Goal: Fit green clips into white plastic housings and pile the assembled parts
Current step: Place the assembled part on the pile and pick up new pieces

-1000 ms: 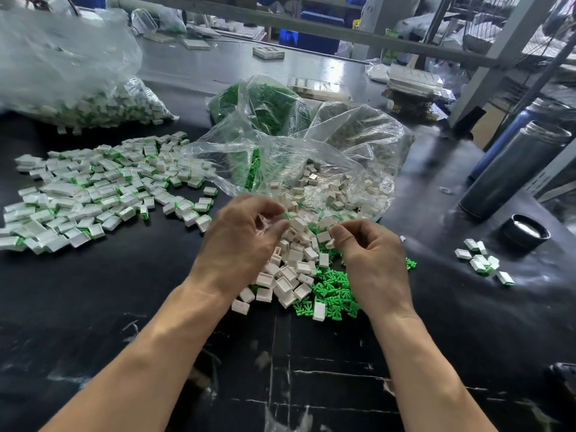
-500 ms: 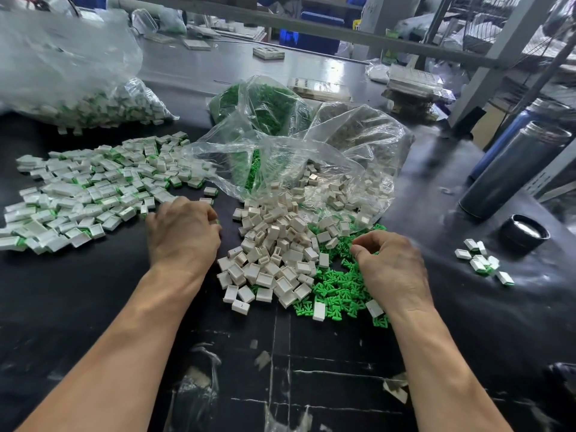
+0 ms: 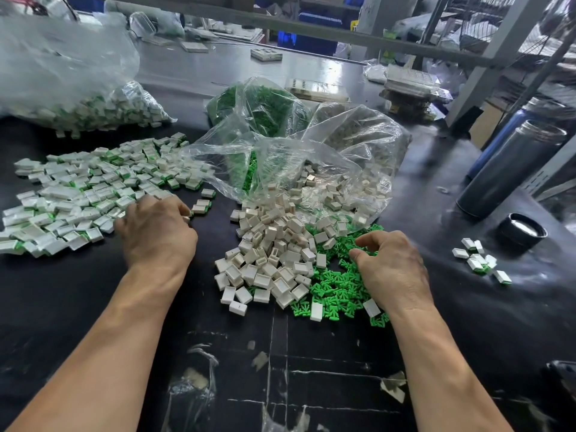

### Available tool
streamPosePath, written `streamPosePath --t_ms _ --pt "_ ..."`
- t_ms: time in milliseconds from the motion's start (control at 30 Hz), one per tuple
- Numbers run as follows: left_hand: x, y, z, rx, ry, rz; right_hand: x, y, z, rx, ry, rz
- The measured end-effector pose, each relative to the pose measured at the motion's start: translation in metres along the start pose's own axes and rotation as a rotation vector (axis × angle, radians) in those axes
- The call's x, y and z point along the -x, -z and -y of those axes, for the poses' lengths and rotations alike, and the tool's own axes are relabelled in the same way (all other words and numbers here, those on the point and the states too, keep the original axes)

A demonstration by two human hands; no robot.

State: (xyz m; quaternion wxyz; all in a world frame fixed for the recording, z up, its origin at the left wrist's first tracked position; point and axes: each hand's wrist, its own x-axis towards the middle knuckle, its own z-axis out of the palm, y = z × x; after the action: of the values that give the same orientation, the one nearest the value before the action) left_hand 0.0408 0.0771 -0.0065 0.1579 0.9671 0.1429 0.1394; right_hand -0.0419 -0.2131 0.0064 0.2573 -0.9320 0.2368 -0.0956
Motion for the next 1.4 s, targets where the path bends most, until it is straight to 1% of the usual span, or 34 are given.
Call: streamPosePath --t_ms 167,267,333,400,433,500,567,733,833,967,1133,1233,1333,1400 --pt "-0.003 0.001 0.005 0.004 0.048 -0.012 -0.001 -0.001 0.0 0.018 0.013 0.022" --pt "-0.002 0.002 0.005 0.033 0.042 -0.036 0.0 -0.003 0.0 0.016 0.035 0.026" --pt "0.001 0.003 -0.001 0.074 0.001 -0.068 0.0 -0.004 0.001 0.018 0.049 0.017" --pt "0.005 0.002 -0.008 0.154 -0.095 -0.103 0.0 -0.006 0.002 0.016 0.063 -0.002" --pt "0.007 0.001 -0.012 0.22 -0.152 -0.094 0.001 -0.007 0.003 0.013 0.07 -0.015" --pt "0.014 0.0 -0.021 0.367 -0.228 0.002 0.001 -0.008 0.004 0.014 0.08 -0.032" --pt "0.022 -0.002 -0.029 0.457 -0.249 0.12 0.0 -0.01 0.005 0.038 0.094 -0.029" --pt "0.034 -0.003 -0.038 0.528 -0.274 0.314 -0.001 -0.015 0.009 0.077 0.12 -0.053" --pt "0.037 -0.002 -0.039 0.546 -0.269 0.359 0.0 -0.016 0.011 0.073 0.123 -0.069" --pt "0.039 0.002 -0.041 0.518 -0.254 0.356 0.001 -0.016 0.013 0.052 0.132 -0.063" --pt "0.04 0.004 -0.044 0.478 -0.233 0.344 0.0 -0.016 0.01 -0.039 0.126 -0.068" --pt "0.041 0.005 -0.045 0.457 -0.236 0.338 -0.001 -0.017 0.01 -0.12 0.146 -0.121" --pt "0.043 0.005 -0.045 0.467 -0.267 0.315 0.001 -0.016 0.011 -0.309 0.15 -0.192" --pt "0.044 0.006 -0.044 0.501 -0.28 0.281 0.002 -0.015 0.011 -0.491 0.102 -0.183"
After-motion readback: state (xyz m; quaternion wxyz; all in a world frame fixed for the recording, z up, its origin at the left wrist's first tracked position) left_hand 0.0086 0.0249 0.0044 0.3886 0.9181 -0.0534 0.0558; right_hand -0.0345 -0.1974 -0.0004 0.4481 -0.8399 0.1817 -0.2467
